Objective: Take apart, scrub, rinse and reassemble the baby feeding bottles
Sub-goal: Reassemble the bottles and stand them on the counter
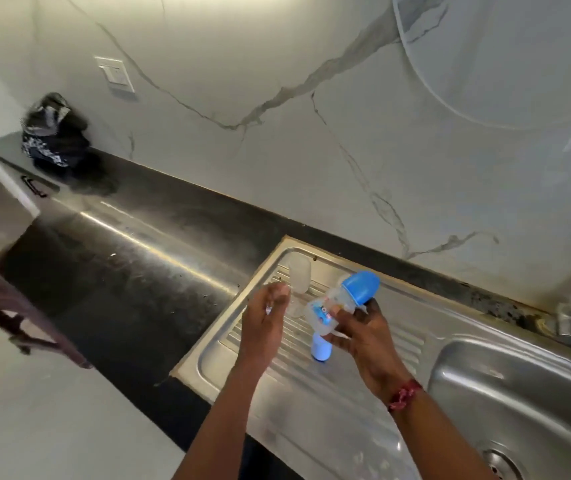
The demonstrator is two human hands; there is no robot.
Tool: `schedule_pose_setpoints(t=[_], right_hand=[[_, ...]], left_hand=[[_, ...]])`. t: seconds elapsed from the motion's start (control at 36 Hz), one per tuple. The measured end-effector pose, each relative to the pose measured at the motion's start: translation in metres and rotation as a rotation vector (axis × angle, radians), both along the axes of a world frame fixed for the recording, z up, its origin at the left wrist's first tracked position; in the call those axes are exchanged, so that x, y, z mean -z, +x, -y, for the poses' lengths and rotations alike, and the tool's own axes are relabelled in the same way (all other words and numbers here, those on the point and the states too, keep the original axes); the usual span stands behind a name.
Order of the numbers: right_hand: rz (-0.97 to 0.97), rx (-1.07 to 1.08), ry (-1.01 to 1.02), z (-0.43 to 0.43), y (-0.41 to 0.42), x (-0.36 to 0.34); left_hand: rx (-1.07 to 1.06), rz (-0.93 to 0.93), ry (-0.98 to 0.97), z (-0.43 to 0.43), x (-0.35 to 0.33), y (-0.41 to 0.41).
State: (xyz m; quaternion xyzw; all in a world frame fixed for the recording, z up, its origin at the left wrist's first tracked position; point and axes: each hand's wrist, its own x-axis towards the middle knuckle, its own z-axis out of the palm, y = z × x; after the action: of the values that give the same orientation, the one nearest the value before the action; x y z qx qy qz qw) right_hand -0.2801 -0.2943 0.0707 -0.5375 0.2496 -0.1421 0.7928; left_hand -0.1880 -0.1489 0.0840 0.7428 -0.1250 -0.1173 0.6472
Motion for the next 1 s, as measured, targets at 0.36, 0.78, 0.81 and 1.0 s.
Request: schedule_pose_setpoints(t=[0.36,0.78,0.81,1.0], right_hand=[[-0.151,0.076,-0.467,-0.026,0.141,-0.003],[-0.353,0.133,-0.741,-0.057,0.294,0.051],[-0.374,0.136,-0.757,-0.057,0.303,0.054],[-0.464,0.141,-0.784,-0.056,0.344,0.071]], left_hand=[[-0.175,-0.093,-0.011,-0.024,0.019,0.136],[-0.066,-0.163,0.046,-0.030,0.054,0.267],[-0.067,-0.166,0.044,-0.030,0.056,0.274],[-0.052,-0.173,0.026,-0.035,0.066,0.312]])
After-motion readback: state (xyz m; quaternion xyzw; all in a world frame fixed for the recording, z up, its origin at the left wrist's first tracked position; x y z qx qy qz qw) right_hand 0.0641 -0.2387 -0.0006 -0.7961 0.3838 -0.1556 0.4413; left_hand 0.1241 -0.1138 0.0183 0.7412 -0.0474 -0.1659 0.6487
